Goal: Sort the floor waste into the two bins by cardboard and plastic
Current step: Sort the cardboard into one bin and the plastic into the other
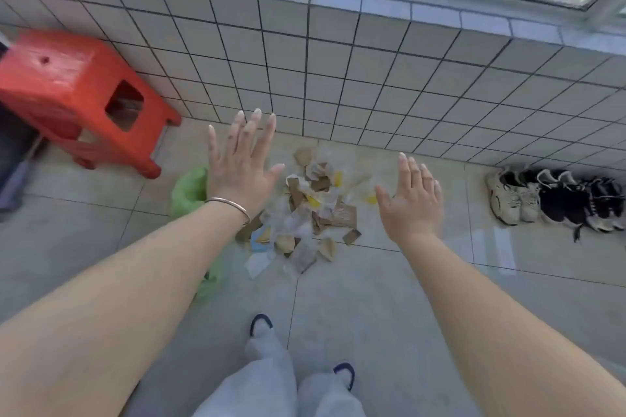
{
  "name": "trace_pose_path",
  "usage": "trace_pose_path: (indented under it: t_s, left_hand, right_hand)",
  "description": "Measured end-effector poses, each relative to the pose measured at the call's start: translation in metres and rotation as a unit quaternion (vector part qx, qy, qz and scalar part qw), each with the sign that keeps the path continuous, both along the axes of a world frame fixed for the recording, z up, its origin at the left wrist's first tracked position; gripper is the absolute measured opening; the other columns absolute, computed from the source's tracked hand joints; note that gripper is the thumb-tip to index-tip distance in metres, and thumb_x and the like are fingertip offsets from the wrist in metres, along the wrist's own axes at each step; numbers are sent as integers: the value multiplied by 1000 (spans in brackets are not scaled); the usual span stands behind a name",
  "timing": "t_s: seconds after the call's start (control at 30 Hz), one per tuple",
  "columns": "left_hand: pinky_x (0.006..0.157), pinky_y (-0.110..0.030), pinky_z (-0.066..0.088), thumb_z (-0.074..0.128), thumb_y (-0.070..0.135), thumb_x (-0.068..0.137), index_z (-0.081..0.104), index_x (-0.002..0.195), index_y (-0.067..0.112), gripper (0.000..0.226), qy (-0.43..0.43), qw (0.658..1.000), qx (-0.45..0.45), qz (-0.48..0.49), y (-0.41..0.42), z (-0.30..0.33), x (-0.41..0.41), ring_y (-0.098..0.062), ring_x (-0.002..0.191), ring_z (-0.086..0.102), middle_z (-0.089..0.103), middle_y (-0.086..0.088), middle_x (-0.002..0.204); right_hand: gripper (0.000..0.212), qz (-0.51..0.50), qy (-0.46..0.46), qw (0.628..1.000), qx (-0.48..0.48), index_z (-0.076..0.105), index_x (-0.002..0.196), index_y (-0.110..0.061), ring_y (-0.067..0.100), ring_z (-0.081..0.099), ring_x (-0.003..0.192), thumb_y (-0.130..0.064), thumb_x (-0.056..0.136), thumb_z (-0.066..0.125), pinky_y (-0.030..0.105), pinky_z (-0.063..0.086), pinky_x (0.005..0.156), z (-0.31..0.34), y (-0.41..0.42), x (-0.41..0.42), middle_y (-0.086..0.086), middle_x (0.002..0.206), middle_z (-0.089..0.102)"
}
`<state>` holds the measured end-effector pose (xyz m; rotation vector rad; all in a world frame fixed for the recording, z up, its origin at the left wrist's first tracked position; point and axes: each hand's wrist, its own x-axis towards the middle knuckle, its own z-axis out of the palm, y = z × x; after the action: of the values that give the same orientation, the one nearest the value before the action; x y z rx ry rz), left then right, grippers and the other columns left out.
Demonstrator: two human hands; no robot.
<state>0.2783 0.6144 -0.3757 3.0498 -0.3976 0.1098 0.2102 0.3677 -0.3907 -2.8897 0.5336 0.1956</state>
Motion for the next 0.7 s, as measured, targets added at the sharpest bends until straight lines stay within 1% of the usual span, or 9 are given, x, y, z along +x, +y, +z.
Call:
trace_pose_path:
  t_s: [0.1,0.2,0.27,0.4,0.47,0.57,0.7]
  left_hand:
    - [116,-55,-1,41,49,93,-3,149,26,75,18,1000,12,21,51,-26,19,-24,147,8,11,-1,159]
    - [116,-55,0,44,46,92,3,151,24,74,41,998,15,49,86,-54,32,-24,147,11,15,-2,159]
    - [116,-55,2,46,42,92,7,151,22,73,62,996,16,64,100,-74,35,-25,147,12,18,-3,158]
    - [116,-57,7,52,34,90,16,150,20,71,101,990,29,91,118,-120,34,-26,146,19,27,-5,155]
    - [116,-58,10,55,31,88,19,149,19,72,125,985,34,111,121,-144,30,-26,145,22,31,-6,153]
    - [115,-58,12,59,28,86,24,148,17,72,138,979,30,143,121,-179,27,-26,144,25,35,-7,151]
    - [113,-59,19,67,24,80,32,145,14,75,171,972,16,160,114,-237,23,-27,140,34,43,-9,147]
  right_hand:
    - [64,8,24,999,24,10,150,-20,20,11,146,-46,96,31,39,10,120,-30,41,20,1,157,19]
    - [61,36,58,997,30,14,149,-18,21,14,145,-45,97,31,38,12,119,-58,68,37,2,155,23]
    - [60,51,83,995,31,17,148,-18,21,17,144,-45,97,30,37,14,118,-77,78,46,3,154,27]
    - [57,62,118,991,29,26,145,-19,23,29,138,-45,96,34,39,26,113,-122,87,59,3,146,38]
    - [56,76,137,987,28,27,145,-19,24,32,135,-45,95,34,38,29,110,-146,88,65,3,143,41]
    - [56,95,160,982,39,25,146,-21,24,30,137,-44,95,32,37,29,110,-179,89,79,2,144,40]
    - [56,119,182,976,32,23,146,-18,25,27,138,-43,96,31,38,29,111,-229,91,97,2,147,36]
